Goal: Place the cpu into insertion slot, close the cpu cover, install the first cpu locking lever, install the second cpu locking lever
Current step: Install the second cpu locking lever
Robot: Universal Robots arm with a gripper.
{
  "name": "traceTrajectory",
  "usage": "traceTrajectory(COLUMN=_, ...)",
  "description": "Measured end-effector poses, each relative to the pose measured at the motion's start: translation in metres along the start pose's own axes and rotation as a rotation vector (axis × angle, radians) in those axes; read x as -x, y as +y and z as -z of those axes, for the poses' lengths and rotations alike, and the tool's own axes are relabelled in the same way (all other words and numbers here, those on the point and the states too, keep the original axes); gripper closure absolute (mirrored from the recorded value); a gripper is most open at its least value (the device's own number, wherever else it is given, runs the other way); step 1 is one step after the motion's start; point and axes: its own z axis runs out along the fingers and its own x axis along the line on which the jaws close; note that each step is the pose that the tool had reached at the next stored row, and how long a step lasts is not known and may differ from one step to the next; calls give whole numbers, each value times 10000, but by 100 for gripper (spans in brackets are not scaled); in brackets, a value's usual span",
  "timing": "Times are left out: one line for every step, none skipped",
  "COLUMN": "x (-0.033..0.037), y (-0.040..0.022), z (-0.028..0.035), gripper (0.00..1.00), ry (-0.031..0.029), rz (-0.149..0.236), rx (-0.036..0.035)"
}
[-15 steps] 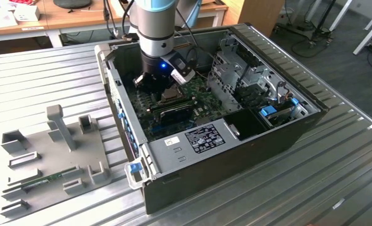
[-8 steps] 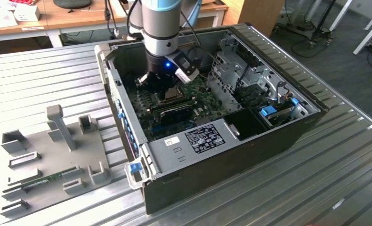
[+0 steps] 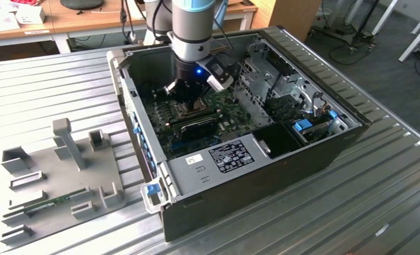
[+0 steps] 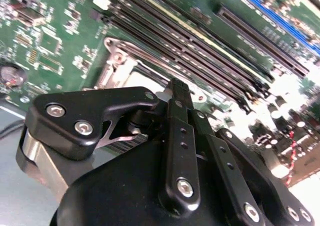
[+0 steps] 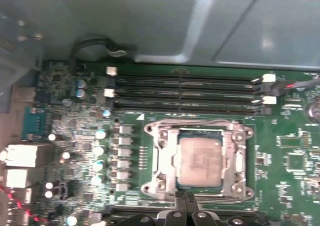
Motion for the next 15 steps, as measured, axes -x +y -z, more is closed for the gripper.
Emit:
traceTrajectory(x=18, y=-1, z=-1, gripper=90, ry=0, rz=0, rx=0)
traceTrajectory(x=36, y=-1, z=-2, gripper=90, ry=0, rz=-1, rx=1)
traceTrajectory(x=56, y=-2, z=-3, gripper=90, ry=0, rz=-1, rx=2)
traceTrajectory(x=73, y=-2, z=-5, gripper=90, ry=0, rz=-1, rx=3)
traceTrajectory(x=89, y=-3, z=-6, gripper=90, ry=-1, rz=-1, rx=4)
traceTrajectory(x=103, y=-4, z=-7, gripper=90, ry=0, rz=-1, rx=4)
traceTrajectory(x=113, y=-4, z=-7, gripper=90, ry=-1, rz=0, rx=5)
traceTrajectory(x=117, y=-3, z=-7, gripper=90, ry=0, rz=0, rx=6)
traceTrajectory(x=119, y=0, z=-8, gripper=90, ry=-1, rz=-1, rx=6)
traceTrajectory(x=120, y=4, z=-8, gripper=90, ry=-1, rz=-2, rx=7)
traceTrajectory(x=120, y=9, z=-8, gripper=90, ry=-1, rz=-2, rx=7)
traceTrajectory(x=120, y=17, z=-9, gripper=90, ry=-1, rz=-2, rx=7)
traceTrajectory(x=121, y=26, z=-10, gripper=90, ry=-1, rz=-1, rx=7)
traceTrajectory(x=121, y=38, z=-11, gripper=90, ry=-1, rz=-1, rx=8)
traceTrajectory(x=121, y=50, z=-12, gripper=90, ry=-1, rz=-1, rx=8)
